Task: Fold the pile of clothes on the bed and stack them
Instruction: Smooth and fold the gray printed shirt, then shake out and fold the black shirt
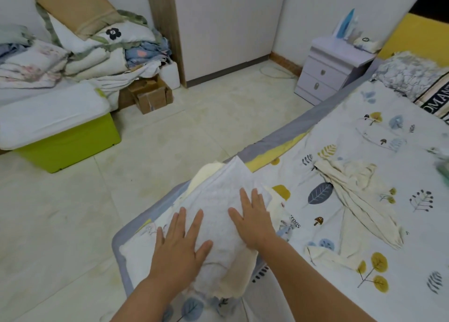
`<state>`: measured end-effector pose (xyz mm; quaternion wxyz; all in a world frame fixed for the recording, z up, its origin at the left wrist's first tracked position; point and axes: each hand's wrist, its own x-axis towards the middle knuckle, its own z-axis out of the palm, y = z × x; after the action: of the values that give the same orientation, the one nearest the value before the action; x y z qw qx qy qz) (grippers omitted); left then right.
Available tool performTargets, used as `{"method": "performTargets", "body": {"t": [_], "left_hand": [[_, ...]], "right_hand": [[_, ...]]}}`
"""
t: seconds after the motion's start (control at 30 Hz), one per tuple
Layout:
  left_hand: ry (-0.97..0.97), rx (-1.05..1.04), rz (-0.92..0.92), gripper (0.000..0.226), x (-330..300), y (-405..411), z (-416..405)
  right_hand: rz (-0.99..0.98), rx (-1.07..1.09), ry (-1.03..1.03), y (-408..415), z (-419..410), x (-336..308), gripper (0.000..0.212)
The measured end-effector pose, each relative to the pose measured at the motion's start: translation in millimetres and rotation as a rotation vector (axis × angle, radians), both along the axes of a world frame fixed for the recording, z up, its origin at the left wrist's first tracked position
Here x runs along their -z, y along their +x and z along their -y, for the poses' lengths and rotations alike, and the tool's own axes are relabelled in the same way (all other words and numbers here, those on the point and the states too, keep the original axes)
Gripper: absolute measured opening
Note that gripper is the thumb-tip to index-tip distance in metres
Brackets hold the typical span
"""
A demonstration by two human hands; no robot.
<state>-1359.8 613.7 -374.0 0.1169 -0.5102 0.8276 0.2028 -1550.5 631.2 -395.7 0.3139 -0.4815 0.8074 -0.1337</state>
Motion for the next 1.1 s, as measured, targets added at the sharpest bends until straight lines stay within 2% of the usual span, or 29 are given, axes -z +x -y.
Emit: {"method": "performTargets", "body": {"t": [0.1, 0.23, 0.37, 0.57, 0.77, 1.1], "left_hand": [[-0.010, -0.030, 0.013, 0.072, -8, -1, 2], [-0.085, 0.005, 0.090, 0.064, -33, -10, 6], [-0.188, 0.110, 0.001, 0.043, -69, -34, 2], [-0.147, 0.283, -0.252, 0.037, -94, -105, -16], [-0.068, 0.478, -0.359, 0.029, -96, -179, -56], [0.029, 0.716, -0.310, 0.032, -70, -286, -150]], "right_hand": [[0.017, -0.012, -0.004, -1, -1, -7, 0.066], [0.003, 0.019, -0.062, -10, -13, -27, 0.057], [-0.049, 0.031, -0.133, -22, -41, -54, 0.038], [-0.097, 0.142, -0.116, -61, -101, -83, 0.033], [-0.118, 0.313, -0.054, -105, -178, -87, 0.034], [-0.127, 0.592, 0.026, -169, -321, -80, 0.034]]}}
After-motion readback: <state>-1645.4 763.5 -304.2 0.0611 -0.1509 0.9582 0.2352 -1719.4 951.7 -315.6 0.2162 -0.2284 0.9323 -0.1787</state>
